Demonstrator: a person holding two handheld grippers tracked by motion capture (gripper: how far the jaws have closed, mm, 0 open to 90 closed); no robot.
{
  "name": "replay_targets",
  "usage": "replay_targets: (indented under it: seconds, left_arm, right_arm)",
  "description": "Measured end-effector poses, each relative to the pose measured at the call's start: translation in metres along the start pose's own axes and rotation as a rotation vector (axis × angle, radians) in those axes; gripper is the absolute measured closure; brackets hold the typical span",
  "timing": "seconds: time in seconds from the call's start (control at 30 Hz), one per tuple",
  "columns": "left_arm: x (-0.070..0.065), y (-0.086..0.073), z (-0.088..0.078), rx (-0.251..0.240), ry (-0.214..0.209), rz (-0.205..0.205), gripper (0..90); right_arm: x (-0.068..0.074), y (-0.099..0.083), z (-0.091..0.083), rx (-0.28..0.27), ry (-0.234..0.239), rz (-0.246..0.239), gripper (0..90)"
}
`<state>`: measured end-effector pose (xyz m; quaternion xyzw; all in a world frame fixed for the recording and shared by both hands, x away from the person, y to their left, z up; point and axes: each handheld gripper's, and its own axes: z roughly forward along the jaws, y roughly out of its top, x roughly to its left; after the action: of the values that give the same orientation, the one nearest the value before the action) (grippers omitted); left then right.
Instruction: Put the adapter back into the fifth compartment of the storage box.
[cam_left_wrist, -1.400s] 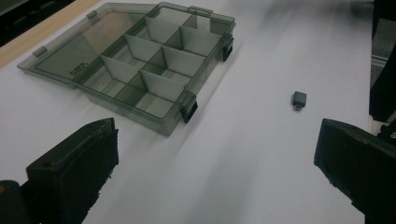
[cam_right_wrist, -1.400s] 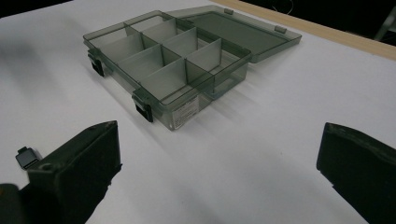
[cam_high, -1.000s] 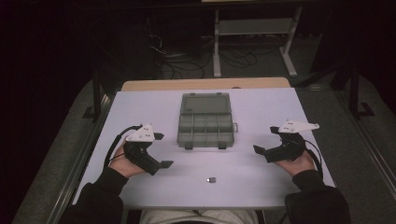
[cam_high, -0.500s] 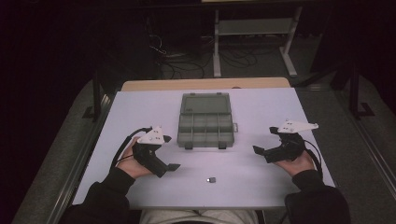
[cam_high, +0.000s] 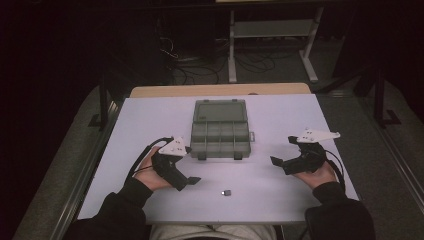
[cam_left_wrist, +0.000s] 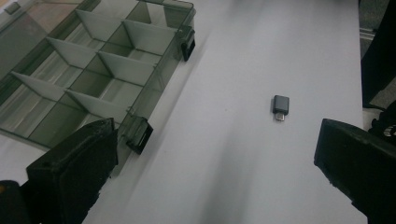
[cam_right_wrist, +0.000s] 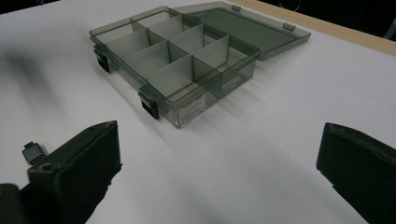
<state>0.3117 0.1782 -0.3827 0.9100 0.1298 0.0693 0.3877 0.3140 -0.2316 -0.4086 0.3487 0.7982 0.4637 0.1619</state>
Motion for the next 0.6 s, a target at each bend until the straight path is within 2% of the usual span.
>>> replay_targets:
  seconds: [0.43, 0.6]
  left_arm:
    - [-0.006, 0.007, 0.015, 0.014, -0.024, 0.024, 0.0]
    - [-0.009, 0.011, 0.022, 0.042, -0.03, 0.049, 0.0]
  right_arm:
    - [0.0, 0.0, 0.0, -0.001, 0.004, -0.002, 0.0]
    - [0.0, 0.0, 0.001, 0.001, 0.006, -0.004, 0.0]
